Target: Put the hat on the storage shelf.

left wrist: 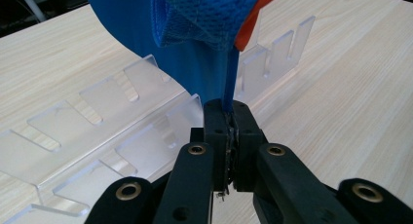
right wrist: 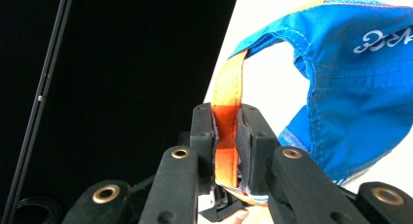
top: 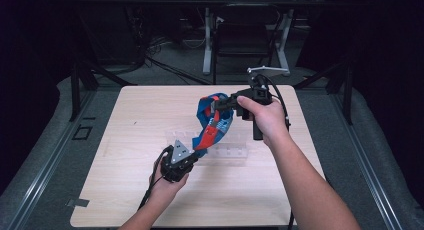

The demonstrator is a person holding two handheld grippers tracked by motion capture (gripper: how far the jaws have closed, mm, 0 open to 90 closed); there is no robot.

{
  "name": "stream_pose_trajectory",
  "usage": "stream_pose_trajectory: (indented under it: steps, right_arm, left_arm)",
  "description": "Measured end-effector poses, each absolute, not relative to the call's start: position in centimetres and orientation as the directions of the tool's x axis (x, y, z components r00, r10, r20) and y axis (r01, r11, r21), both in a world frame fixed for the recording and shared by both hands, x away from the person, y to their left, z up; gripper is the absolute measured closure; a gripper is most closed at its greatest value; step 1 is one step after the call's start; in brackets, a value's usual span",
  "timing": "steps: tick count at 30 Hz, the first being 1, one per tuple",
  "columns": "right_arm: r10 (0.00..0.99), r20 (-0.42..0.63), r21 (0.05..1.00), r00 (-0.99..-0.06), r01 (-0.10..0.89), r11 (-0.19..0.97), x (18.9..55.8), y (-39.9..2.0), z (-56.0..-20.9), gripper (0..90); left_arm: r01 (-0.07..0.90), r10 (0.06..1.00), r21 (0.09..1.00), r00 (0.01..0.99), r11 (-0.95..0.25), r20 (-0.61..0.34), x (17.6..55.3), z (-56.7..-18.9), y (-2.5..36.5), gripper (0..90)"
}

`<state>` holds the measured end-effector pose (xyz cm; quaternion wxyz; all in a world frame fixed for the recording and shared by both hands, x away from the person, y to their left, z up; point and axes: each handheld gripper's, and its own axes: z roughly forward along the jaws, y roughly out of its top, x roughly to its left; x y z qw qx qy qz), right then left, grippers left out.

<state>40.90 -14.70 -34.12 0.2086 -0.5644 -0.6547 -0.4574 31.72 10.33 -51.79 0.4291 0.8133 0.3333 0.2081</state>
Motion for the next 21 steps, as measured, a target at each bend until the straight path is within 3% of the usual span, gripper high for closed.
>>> stream_pose_trajectory:
  steps: [21]
  right_arm:
    - [0.575,0.778,0.353,-0.255,0.933,-0.064,41.1,-15.2,-35.6,78.1]
  left_arm:
    - [0.385,0.726,0.836,0.687,-0.390,0.022,31.8,-52.8,10.8,87.8]
